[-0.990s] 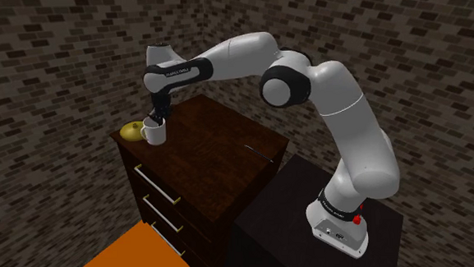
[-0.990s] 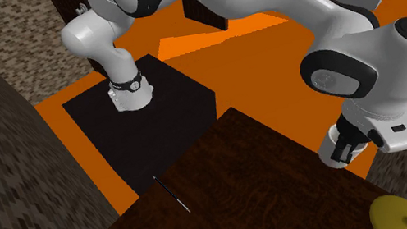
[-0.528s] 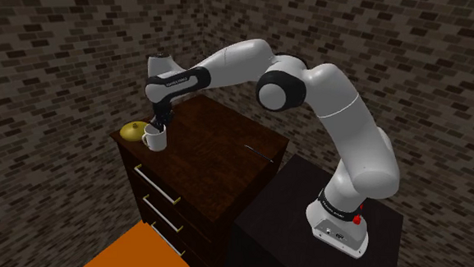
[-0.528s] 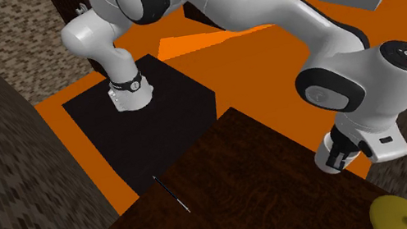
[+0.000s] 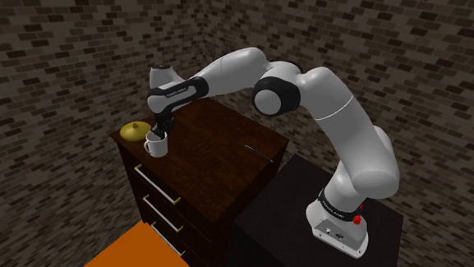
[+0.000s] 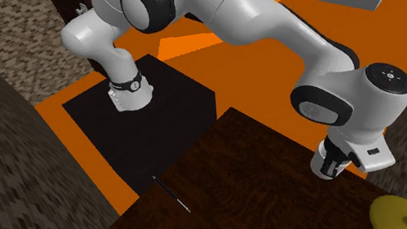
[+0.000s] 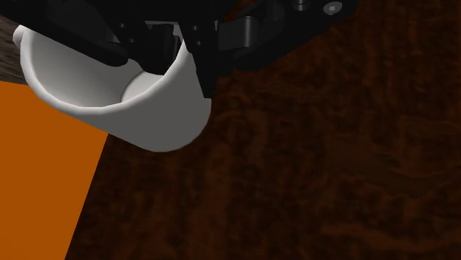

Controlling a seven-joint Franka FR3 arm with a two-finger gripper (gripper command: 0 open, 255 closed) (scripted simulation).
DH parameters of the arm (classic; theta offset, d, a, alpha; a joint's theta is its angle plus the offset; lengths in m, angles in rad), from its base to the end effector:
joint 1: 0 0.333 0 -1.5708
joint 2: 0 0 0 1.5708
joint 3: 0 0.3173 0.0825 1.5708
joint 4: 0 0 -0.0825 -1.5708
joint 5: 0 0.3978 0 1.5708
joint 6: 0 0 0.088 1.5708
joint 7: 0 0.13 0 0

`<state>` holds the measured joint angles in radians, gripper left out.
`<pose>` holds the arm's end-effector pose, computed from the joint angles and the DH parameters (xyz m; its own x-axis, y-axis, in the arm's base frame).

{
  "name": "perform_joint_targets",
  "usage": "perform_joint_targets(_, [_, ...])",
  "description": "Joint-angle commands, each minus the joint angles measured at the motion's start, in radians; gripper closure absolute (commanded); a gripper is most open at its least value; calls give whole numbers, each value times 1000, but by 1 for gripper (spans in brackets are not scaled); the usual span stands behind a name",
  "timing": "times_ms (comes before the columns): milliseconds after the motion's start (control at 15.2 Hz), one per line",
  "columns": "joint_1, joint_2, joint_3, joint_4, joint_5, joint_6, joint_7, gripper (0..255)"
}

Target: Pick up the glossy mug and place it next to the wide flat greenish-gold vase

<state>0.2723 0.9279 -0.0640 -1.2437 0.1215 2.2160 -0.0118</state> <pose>0.7517 0.1771 0.1754 0.9837 0.1738 0.0460 0.1760 -0.9832 -0.0486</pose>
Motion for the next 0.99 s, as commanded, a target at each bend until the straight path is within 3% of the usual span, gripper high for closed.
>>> perform_joint_targets(0, [0,21,1,7,1,15,-1,255])
perform_joint_targets(726, [-1,47,3,14,2,34,-2,255])
perform_joint_targets(792, [-1,48,3,15,2,34,-2,0])
perform_joint_targets(924, [-1,48,3,14,2,34,-2,0])
